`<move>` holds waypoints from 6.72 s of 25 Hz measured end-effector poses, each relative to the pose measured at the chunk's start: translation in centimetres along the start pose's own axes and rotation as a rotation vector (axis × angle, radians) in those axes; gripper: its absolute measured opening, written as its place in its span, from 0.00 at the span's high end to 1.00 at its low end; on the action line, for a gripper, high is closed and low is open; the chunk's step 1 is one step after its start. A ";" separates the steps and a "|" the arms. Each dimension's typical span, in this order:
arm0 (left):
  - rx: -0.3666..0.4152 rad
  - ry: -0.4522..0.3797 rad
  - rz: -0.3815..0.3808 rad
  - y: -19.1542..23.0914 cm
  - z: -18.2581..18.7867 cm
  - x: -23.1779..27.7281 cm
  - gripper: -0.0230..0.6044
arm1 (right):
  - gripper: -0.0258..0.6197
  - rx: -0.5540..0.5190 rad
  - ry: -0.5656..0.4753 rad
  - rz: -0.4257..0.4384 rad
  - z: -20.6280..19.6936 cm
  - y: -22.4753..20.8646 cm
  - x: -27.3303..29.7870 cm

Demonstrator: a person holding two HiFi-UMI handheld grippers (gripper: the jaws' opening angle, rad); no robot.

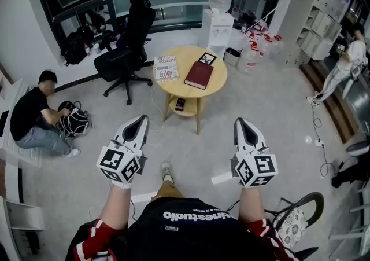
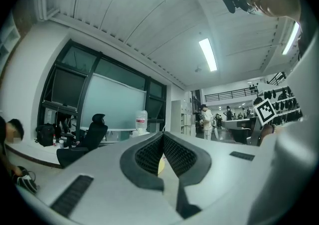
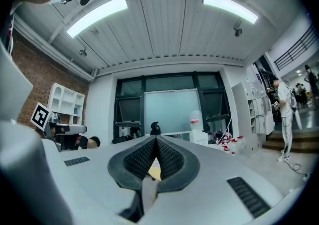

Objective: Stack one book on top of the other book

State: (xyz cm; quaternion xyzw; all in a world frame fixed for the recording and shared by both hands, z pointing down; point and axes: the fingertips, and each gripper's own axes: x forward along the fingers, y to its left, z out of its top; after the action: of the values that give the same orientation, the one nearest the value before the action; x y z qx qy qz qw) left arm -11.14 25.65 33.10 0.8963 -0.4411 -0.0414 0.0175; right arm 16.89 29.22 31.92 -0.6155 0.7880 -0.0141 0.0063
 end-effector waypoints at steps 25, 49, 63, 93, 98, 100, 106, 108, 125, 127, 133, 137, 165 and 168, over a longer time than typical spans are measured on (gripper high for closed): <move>-0.065 0.042 0.025 10.2 -2.3 13.3 0.94 | 0.92 0.003 0.040 0.039 0.4 -4.2 16.3; -0.055 0.067 -0.038 23.3 -2.3 27.2 0.94 | 0.92 -0.013 0.049 -0.035 1.9 -6.2 32.8; -0.094 0.069 -0.071 28.1 -3.5 29.8 0.94 | 0.92 -0.035 0.074 -0.061 1.6 -4.5 37.1; -0.027 0.169 -0.036 30.4 -6.6 37.3 0.63 | 0.92 -0.044 0.077 0.068 0.6 -6.3 45.7; -0.101 0.211 -0.010 31.6 -10.7 39.1 0.61 | 0.92 -0.069 0.084 0.080 -0.5 -6.6 46.9; -0.118 0.239 0.003 32.1 -12.5 39.7 0.61 | 0.92 -0.082 0.088 0.088 -1.0 -6.7 47.6; -0.174 0.303 0.050 33.9 -17.9 41.6 0.60 | 0.92 -0.078 0.109 0.118 -2.7 -7.0 49.6; -0.186 0.329 0.069 34.7 -19.8 42.1 0.59 | 0.92 -0.070 0.117 0.122 -3.2 -7.2 50.3; -0.328 0.530 0.154 39.0 -34.0 45.1 0.53 | 0.92 -0.057 0.191 0.169 -8.0 -8.5 55.9; -0.346 0.557 0.160 39.5 -35.7 45.4 0.52 | 0.92 -0.059 0.198 0.182 -8.5 -8.3 56.5; -0.417 0.615 0.181 40.4 -40.0 46.5 0.43 | 0.92 -0.059 0.245 0.207 -10.1 -8.1 57.8; -0.450 0.651 0.223 41.2 -42.1 46.6 0.42 | 0.92 -0.052 0.277 0.200 -11.4 -8.7 57.9; -0.594 0.706 0.200 42.5 -45.0 43.6 0.42 | 0.92 -0.022 0.320 0.236 -12.6 -8.5 60.6; -0.669 0.691 0.180 42.4 -45.4 43.8 0.42 | 0.92 -0.026 0.315 0.244 -12.1 -8.2 60.6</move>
State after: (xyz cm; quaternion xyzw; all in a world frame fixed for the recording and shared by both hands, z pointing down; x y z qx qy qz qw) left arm -13.91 -35.14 78.61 0.7611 -0.4478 0.1208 0.4535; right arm 9.84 -31.36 44.70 -0.5056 0.8481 -0.0992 -0.1235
